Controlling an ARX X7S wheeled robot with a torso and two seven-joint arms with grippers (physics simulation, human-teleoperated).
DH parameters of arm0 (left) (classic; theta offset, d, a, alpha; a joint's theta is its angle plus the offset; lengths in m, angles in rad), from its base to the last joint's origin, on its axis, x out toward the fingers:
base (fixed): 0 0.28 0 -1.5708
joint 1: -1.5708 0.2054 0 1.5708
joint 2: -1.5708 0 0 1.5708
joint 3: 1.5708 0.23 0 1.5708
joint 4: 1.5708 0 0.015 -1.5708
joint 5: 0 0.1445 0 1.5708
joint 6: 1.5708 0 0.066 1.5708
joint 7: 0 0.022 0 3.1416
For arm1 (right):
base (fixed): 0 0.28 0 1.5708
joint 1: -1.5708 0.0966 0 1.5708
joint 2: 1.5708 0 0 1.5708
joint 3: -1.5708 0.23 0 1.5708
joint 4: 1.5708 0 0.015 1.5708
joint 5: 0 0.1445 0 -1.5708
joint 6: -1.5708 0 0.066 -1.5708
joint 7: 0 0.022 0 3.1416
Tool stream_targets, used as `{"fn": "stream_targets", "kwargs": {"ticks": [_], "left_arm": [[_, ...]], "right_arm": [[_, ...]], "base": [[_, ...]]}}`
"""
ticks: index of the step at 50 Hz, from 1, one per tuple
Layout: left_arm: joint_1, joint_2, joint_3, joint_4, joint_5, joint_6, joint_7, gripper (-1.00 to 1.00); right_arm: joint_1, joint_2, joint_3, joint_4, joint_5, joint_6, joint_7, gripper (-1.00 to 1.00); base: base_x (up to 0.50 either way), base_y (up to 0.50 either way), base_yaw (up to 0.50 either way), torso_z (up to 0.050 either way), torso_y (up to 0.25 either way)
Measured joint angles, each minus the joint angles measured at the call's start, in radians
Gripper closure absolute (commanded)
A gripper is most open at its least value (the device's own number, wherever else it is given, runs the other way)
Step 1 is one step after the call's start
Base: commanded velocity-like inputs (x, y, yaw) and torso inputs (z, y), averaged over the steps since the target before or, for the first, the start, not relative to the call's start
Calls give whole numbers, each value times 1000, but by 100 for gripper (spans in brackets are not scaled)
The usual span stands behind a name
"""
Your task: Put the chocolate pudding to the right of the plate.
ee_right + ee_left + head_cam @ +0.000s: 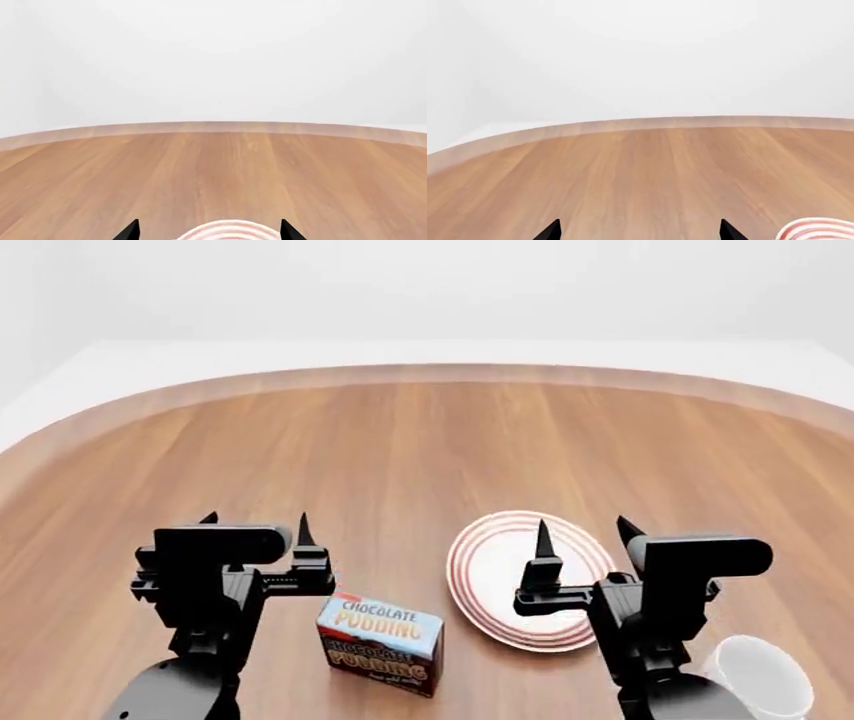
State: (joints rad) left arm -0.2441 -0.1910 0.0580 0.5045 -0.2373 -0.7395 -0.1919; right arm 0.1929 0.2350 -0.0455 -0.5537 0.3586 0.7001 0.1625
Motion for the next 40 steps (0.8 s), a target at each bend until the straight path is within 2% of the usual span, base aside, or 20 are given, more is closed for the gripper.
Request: {"fn": "stream_targets", "kwargs": {"ticks": [21, 40], "left_arm": [[-3, -9, 6, 4, -11, -3, -13, -100], [-6, -15, 12, 2, -20, -2, -22, -100]], "right_arm": [[-5, 5, -8, 9, 8, -13, 6, -100], [1, 16, -21, 11, 6, -13, 17, -100]], "base": [[500, 0, 0, 0, 0], [-25, 0, 0, 0, 1]]}}
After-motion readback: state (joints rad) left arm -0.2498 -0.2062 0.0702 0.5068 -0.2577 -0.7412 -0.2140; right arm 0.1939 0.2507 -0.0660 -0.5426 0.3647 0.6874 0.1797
